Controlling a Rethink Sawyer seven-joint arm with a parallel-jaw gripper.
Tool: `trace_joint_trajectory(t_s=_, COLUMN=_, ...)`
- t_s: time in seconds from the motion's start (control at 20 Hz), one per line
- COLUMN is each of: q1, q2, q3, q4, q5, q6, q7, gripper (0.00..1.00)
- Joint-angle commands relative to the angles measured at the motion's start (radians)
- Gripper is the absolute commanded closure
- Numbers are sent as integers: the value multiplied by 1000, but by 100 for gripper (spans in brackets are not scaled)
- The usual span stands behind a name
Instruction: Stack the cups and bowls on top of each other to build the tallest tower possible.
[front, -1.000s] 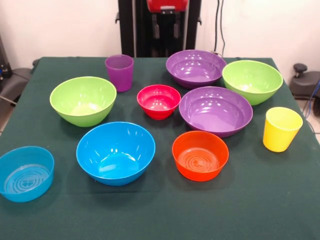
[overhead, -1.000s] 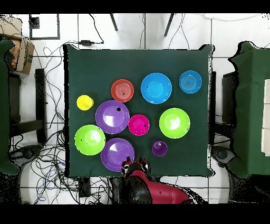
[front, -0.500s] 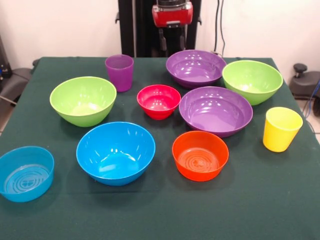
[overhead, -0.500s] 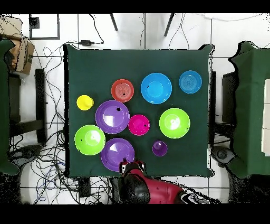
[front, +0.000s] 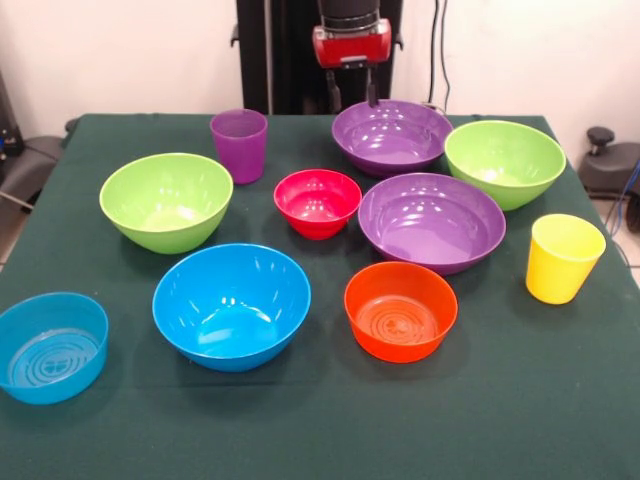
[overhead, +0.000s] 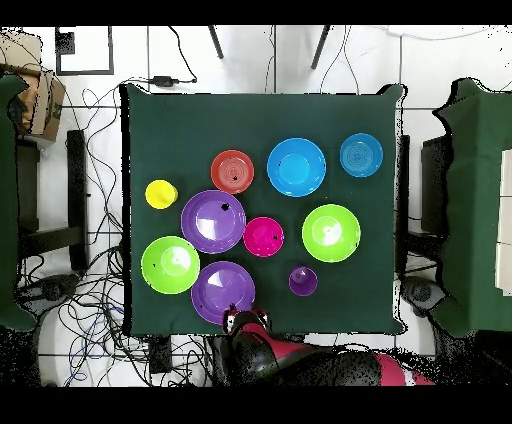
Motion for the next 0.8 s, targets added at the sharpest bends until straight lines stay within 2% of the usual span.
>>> trace_joint_trajectory(t_s=0.05, q1=34, q2=70, q3=39, q4=-157, q5=-9, q6=-56, q7=170, gripper=0)
trace_joint_trajectory(t_s=0.3, q1=55, q2=50, q3=46, q4=-154, q5=19, q6=-46, q7=178, gripper=0)
trace_joint_trajectory(t_s=0.55, q1=75, q2=-36, q3=55, q4=-120, q5=54, q6=15, q7=185, gripper=0)
trace_joint_trajectory(t_s=0.8, q1=97, q2=-98, q3=79, q4=-134, q5=95, q6=98, q7=186, gripper=0)
